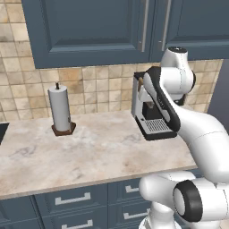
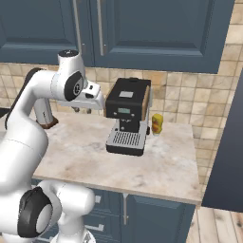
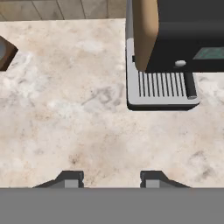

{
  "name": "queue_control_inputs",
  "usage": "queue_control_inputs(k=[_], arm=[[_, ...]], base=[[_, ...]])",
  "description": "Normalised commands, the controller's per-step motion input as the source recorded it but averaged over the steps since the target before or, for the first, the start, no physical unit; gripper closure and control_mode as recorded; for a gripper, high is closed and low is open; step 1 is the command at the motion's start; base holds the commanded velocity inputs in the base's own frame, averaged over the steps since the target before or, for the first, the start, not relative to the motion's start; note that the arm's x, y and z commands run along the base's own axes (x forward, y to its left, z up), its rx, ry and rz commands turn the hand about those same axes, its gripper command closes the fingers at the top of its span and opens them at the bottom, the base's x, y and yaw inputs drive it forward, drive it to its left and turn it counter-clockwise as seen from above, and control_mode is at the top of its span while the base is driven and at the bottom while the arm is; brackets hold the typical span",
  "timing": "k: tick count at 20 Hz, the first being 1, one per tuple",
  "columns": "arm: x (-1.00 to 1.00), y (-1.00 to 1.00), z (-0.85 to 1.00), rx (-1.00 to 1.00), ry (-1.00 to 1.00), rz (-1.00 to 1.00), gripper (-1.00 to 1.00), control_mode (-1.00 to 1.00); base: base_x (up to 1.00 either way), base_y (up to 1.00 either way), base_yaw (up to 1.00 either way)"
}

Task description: Pick the sponge and dish brush from the cabinet and place them on the counter.

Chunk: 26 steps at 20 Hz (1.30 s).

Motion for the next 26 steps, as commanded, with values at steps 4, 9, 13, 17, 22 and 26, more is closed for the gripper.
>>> queue_control_inputs(k=[4, 9, 13, 17, 22, 26], arm=[[-0.03, 0.0, 0.02, 0.0, -0.02, 0.0, -1.0, -1.0], [-0.08, -0.03, 0.16, 0.02, -0.09, 0.0, -1.0, -1.0], [-0.09, -0.07, 0.24, 0.02, -0.11, 0.0, -1.0, -1.0], [-0.08, -0.1, 0.27, 0.02, -0.11, 0.0, -1.0, -1.0], [-0.06, -0.09, 0.25, 0.0, -0.12, 0.0, -1.0, -1.0], [-0.04, -0.1, 0.26, 0.0, -0.14, 0.0, -1.0, -1.0]], base=[[0.0, 0.0, 0.0], [0.0, 0.0, 0.0], [0.0, 0.0, 0.0], [0.0, 0.0, 0.0], [0.0, 0.0, 0.0], [0.0, 0.0, 0.0]])
